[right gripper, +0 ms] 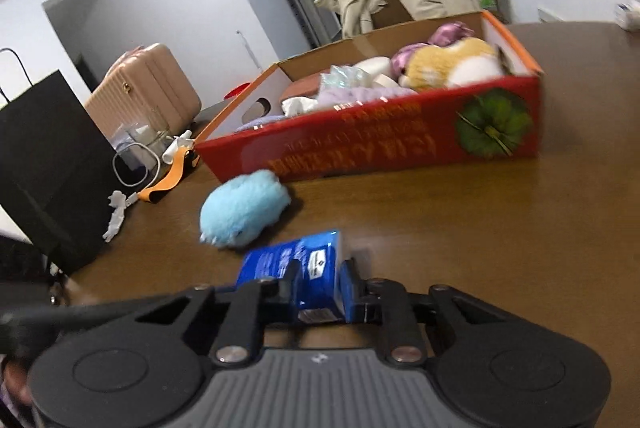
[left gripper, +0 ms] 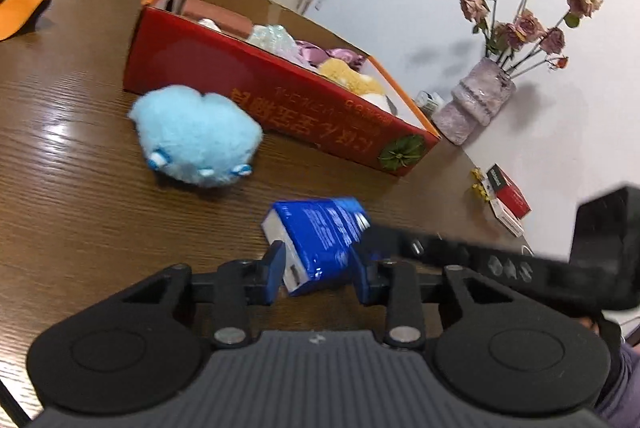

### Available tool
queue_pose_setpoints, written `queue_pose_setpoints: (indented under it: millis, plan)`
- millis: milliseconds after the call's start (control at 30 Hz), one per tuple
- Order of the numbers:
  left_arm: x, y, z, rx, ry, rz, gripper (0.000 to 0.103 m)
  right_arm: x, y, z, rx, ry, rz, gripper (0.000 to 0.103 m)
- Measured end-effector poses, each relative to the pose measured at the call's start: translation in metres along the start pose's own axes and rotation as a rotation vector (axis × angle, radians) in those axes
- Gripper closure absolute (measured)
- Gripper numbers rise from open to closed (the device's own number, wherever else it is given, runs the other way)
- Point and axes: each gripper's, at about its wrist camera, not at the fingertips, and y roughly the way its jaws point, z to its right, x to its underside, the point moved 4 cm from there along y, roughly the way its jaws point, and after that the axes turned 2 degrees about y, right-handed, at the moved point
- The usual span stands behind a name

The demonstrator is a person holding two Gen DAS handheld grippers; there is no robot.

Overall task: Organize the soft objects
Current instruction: 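Grasp the blue tissue pack with the right tool, then carry the tissue pack into the box and open the right tool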

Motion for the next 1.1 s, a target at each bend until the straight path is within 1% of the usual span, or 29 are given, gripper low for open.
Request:
queue_pose_setpoints:
  millis: [67,200,400,467,533,600,667,733,767,833,900,967,1033,1067,1100]
  plan:
    - [0.000,0.003,0.002,0.006,0.002,-0.001,0.069,0.006,-0.008,0.007,-0.001,0.044,0.012,0.083]
    - [-0.001,0.003,0.004,-0.004,0.011,0.011,0.068,0.004,-0.009,0.014,0.019,0.060,0.033,0.081]
    - [-0.002,0.008,0.004,-0.023,-0.004,0.011,0.067,0.004,0.001,0.013,-0.013,0.090,0.036,0.079]
    - [-0.002,0.006,0.008,-0.031,0.003,0.013,0.068,0.003,-0.002,0.011,-0.006,0.081,0.044,0.082]
    - [-0.010,0.001,0.015,-0.017,0.007,0.027,0.070,-0.003,-0.009,0.008,-0.004,0.077,0.072,0.083]
    - [-0.028,-0.002,0.024,-0.005,0.029,0.056,0.070,-0.017,-0.018,0.004,-0.009,0.057,0.116,0.082]
    - [-0.058,-0.001,0.034,0.020,0.059,0.093,0.070,-0.043,-0.026,0.000,-0.010,0.023,0.173,0.082]
    - [-0.087,0.005,0.038,0.026,0.067,0.119,0.071,-0.072,-0.026,0.000,-0.023,-0.004,0.203,0.082]
    - [-0.105,0.010,0.038,0.021,0.076,0.130,0.071,-0.087,-0.023,0.000,-0.029,-0.016,0.209,0.083]
    - [-0.132,0.016,0.034,-0.015,0.093,0.162,0.071,-0.120,-0.010,-0.003,-0.066,-0.035,0.209,0.083]
    - [-0.156,0.023,0.023,-0.059,0.114,0.176,0.071,-0.146,0.012,-0.009,-0.082,-0.061,0.195,0.083]
    - [-0.180,0.037,0.001,-0.118,0.108,0.168,0.070,-0.169,0.045,-0.018,-0.090,-0.105,0.159,0.083]
    - [-0.195,0.052,-0.027,-0.182,0.064,0.141,0.069,-0.189,0.087,-0.019,-0.123,-0.067,0.096,0.083]
    - [-0.202,0.061,-0.041,-0.230,0.043,0.119,0.070,-0.195,0.107,-0.017,-0.136,-0.032,0.060,0.083]
    - [-0.206,0.071,-0.051,-0.256,0.039,0.097,0.070,-0.200,0.126,-0.015,-0.131,-0.008,0.028,0.083]
